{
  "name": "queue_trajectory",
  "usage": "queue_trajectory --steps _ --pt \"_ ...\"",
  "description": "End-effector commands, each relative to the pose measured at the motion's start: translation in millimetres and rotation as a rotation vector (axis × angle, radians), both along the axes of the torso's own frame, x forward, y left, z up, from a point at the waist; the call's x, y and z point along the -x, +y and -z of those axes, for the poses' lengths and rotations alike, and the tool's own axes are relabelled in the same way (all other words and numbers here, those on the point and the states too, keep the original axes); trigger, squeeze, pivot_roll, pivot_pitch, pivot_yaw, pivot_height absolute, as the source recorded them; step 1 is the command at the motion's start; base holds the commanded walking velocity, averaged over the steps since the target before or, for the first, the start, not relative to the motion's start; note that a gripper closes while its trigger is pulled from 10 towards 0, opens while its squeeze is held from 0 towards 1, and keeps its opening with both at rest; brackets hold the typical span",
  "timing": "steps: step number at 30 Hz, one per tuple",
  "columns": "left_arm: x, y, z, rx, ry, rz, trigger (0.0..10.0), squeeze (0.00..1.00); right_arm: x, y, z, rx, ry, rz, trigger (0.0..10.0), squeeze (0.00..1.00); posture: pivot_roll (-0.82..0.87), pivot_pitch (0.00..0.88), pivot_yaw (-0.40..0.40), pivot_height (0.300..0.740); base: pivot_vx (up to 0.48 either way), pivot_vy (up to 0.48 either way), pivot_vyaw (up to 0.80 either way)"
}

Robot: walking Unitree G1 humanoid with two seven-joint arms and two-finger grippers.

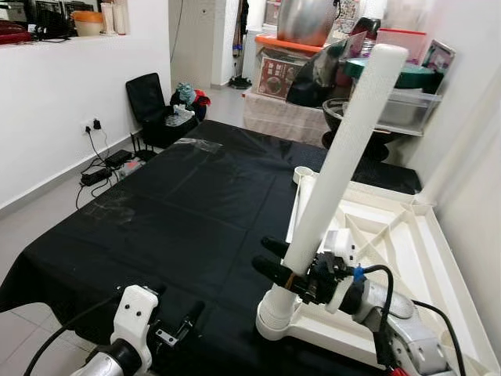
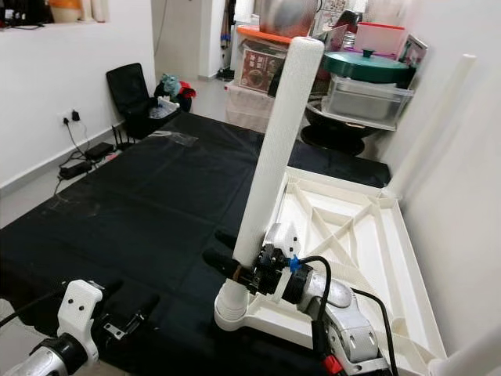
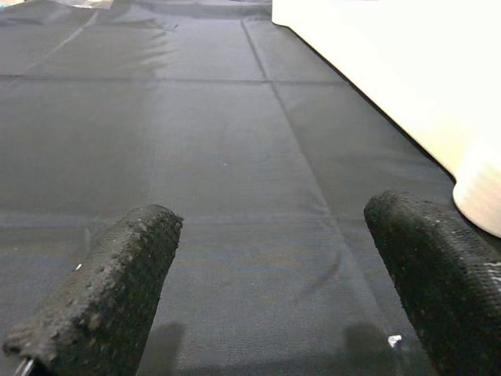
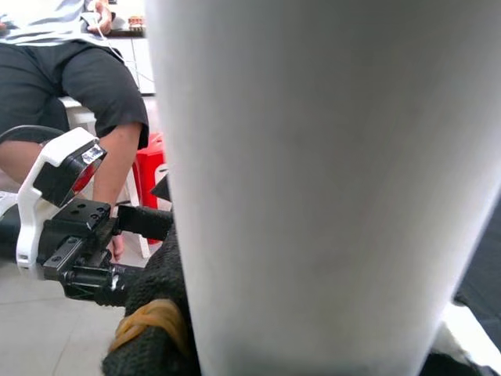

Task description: Building children table

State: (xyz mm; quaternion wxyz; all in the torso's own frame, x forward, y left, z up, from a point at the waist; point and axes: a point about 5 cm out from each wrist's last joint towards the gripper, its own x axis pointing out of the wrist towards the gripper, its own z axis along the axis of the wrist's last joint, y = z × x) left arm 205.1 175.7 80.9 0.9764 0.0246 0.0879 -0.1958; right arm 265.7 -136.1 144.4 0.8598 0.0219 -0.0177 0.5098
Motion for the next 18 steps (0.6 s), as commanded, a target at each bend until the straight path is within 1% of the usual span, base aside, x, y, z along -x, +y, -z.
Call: queue_trajectory --steps 1,5,6,8,9,11,12,13,15,16,17,18 --pt "0.7 -3.4 3.0 0.018 0.005 0.005 10.0 0.00 7.7 5.8 39.5 0.116 0.162 -0.005 10.0 0.00 0.13 0.000 -0.105 0.740 0.000 0.000 0.00" --pt "0.8 -3.3 3.6 0.020 0.007 0.004 10.0 0.00 7.6 7.2 42.6 0.138 0.159 -0.001 10.0 0.00 0.13 0.000 -0.104 0.740 0.000 0.000 0.00" --pt "1.1 -3.8 4.0 0.022 0.008 0.003 10.0 0.00 7.9 6.4 46.0 0.162 0.158 0.016 10.0 0.00 0.13 0.000 -0.106 0.740 0.000 0.000 0.00" --pt "1.8 -5.0 4.8 0.025 0.010 0.002 10.0 0.00 7.1 3.0 54.6 0.240 0.152 0.055 10.0 0.00 0.12 0.000 -0.106 0.740 0.000 0.000 0.00" --pt "2.0 -5.5 4.9 0.027 0.010 0.002 10.0 0.00 4.7 1.0 58.2 0.265 0.166 0.087 10.0 0.00 0.12 0.000 -0.106 0.740 0.000 0.000 0.00" --pt "2.1 -5.7 5.0 0.028 0.010 0.002 10.0 0.00 3.0 -0.2 60.0 0.278 0.177 0.108 10.0 0.00 0.12 0.000 -0.106 0.740 0.000 0.000 0.00" --pt "2.2 -6.2 5.0 0.029 0.010 0.003 10.0 0.00 -1.5 -2.8 63.4 0.299 0.199 0.149 10.0 0.00 0.12 0.000 -0.107 0.740 0.000 0.000 0.00" --pt "2.2 -6.2 5.0 0.029 0.010 0.003 10.0 0.00 -1.5 -2.8 63.4 0.299 0.199 0.149 10.0 0.00 0.12 0.000 -0.107 0.740 0.000 0.000 0.00" --pt "2.0 -7.8 4.2 0.030 0.008 0.002 10.0 0.00 -10.4 -10.5 72.7 0.352 0.271 0.237 10.0 0.00 0.13 0.000 -0.113 0.740 0.000 0.000 0.00" --pt "2.0 -7.8 4.2 0.030 0.008 0.002 10.0 0.00 -10.4 -10.5 72.7 0.352 0.271 0.237 10.0 0.00 0.13 0.000 -0.113 0.740 0.000 0.000 0.00" --pt "2.0 -8.3 3.9 0.030 0.006 0.002 10.0 0.00 -13.0 -13.3 75.7 0.373 0.293 0.269 10.0 0.00 0.13 0.000 -0.114 0.740 0.000 0.000 0.00" --pt "1.9 -8.5 3.4 0.031 0.006 0.000 10.0 0.00 -14.2 -13.4 75.9 0.366 0.312 0.281 10.0 0.00 0.13 0.000 -0.115 0.740 0.000 0.000 0.00"
